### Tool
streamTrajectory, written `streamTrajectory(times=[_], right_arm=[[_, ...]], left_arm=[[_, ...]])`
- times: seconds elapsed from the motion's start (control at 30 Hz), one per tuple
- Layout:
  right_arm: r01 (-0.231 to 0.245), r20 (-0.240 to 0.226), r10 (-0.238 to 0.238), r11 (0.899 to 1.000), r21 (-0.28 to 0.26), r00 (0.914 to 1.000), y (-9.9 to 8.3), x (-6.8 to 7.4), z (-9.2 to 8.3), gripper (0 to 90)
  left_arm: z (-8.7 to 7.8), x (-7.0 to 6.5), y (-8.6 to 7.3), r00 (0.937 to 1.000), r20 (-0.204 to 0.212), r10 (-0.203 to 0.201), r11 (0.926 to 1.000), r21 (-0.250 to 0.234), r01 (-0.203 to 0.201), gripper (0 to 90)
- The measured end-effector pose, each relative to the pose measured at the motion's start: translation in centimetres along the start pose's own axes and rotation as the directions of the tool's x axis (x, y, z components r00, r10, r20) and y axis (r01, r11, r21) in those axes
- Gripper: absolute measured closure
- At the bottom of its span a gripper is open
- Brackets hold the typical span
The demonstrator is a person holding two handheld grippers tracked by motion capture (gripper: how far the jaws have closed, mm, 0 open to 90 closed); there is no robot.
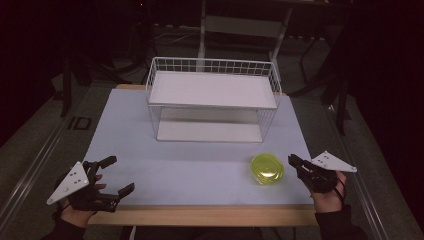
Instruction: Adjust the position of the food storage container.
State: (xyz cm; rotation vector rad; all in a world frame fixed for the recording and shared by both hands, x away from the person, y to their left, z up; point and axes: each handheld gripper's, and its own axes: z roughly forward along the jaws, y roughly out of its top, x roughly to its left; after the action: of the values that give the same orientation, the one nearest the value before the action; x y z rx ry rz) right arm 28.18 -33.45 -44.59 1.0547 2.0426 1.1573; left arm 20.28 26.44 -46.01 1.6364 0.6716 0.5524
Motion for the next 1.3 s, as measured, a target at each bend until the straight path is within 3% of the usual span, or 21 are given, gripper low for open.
streamTrajectory(times=[0.43, 0.6, 0.7, 1.3], right_arm=[[-0.072, 0.036, 0.068, 0.990, 0.119, 0.9971, -3.1, -1.5, 2.7, 89.9], [-0.103, 0.043, 0.098, 0.981, 0.162, 0.9943, -3.8, -1.6, 3.3, 89.9], [-0.126, 0.049, 0.118, 0.969, 0.212, 0.9918, -4.3, -1.5, 4.3, 90.0], [-0.111, -0.083, 0.142, 0.949, 0.294, 0.9864, -4.7, 0.3, 6.2, 90.0]], left_arm=[[0.0, -0.1, 0.0, 1.0000, 0.003, 0.000, 1.0000, -0.001, 0.000, 1.7], [0.0, -0.1, 0.0, 1.0000, 0.004, 0.002, 1.0000, 0.000, -0.002, 1.7], [0.0, -0.1, 0.1, 1.0000, 0.004, 0.006, 1.0000, 0.000, -0.006, 1.7], [0.1, -0.2, 0.1, 0.9999, 0.005, 0.012, 0.9999, 0.001, -0.012, 1.7]])
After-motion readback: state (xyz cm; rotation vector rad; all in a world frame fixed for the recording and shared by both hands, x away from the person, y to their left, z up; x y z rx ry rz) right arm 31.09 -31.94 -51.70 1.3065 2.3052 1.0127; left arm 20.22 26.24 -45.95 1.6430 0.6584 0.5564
